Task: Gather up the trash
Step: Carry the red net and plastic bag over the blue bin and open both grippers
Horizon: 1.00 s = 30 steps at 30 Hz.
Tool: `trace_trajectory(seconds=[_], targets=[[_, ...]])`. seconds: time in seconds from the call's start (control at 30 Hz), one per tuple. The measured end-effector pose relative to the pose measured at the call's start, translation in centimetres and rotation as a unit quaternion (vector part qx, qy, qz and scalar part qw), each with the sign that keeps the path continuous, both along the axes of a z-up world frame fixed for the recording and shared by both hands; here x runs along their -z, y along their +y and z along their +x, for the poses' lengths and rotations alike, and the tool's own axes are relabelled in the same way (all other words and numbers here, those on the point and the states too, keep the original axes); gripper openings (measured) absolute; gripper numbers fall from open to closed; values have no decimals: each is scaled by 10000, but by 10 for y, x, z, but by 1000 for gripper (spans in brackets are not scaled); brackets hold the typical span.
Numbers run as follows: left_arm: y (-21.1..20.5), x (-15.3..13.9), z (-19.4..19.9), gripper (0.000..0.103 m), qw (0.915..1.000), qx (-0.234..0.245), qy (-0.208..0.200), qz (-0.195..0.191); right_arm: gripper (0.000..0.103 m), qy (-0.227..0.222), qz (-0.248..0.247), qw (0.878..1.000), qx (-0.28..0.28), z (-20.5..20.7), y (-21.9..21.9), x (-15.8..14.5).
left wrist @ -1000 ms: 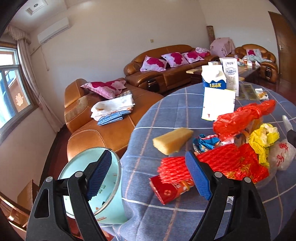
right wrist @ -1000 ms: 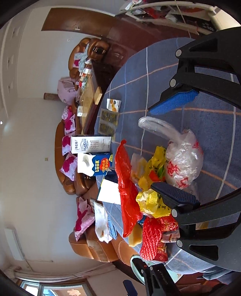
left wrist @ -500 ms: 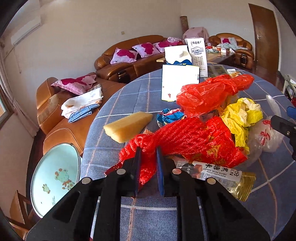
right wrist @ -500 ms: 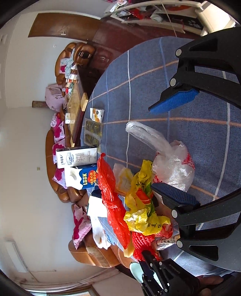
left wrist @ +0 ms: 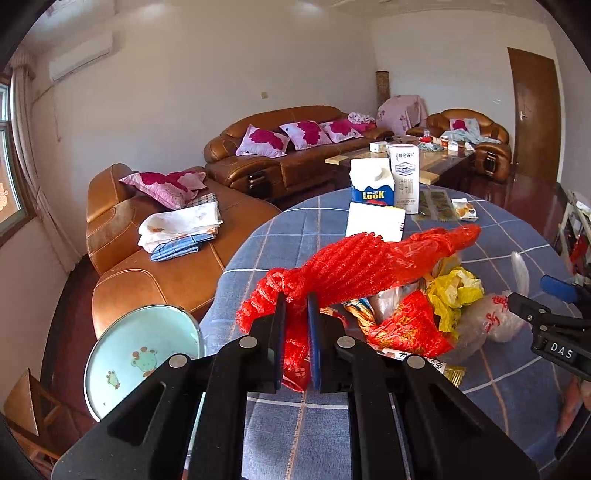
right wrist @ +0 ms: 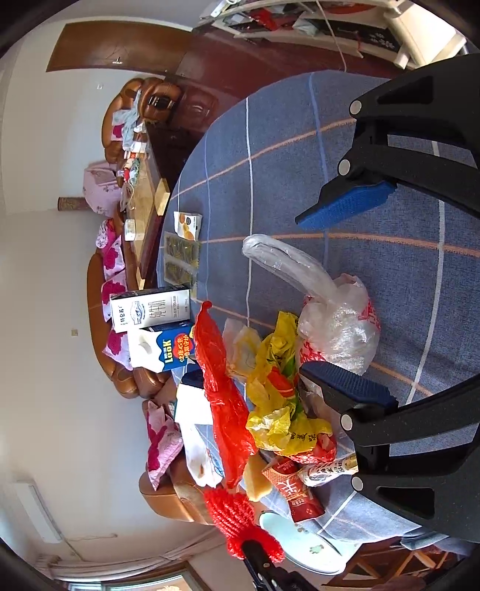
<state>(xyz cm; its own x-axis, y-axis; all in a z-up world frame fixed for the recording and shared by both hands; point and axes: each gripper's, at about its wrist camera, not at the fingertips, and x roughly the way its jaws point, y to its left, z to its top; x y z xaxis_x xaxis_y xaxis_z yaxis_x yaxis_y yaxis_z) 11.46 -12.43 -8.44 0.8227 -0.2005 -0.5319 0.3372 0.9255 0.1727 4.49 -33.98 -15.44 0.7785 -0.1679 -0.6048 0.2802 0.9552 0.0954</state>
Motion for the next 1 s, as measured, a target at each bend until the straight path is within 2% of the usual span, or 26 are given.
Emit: trace_trajectory(seconds=[0.13,0.17,0.2,0.23,0.3,0.4,0.63,0.77,0.87,1.0], targets=[[11,2,0,10,9998,-192,5,58,73,197,109,9997,-134,1,0,11],[14,5,0,10,9997,-231,51,59,69,253,115,9994,-181,1,1,14],[17,7,0,10,9996,-243,106,49,53,284,187,9990,-285,2,2,16],[18,9,0,10,9995,-265,139,50,43,319,264,9983,-405,3,4,18],[22,11,0,10,9993,-299,200,50,29,337,154,9980,-515,3,10,16],[27,8,1,10,9992,-356,198,0,19,258,149,9974,-662,0,15,9],[46,-17,-5,10,9977,-623,-71,-262,17,-440,205,9986,-201,-24,-7,-27],[60,-29,-5,10,9950,-880,-171,-436,17,-913,431,9949,77,-35,-23,-46],[68,-33,-5,10,9933,-1016,-211,-502,17,-1167,572,9915,50,-34,-25,-55],[77,-37,-2,10,9914,-1174,-226,-537,17,-1282,694,9892,-186,-26,-16,-59]])
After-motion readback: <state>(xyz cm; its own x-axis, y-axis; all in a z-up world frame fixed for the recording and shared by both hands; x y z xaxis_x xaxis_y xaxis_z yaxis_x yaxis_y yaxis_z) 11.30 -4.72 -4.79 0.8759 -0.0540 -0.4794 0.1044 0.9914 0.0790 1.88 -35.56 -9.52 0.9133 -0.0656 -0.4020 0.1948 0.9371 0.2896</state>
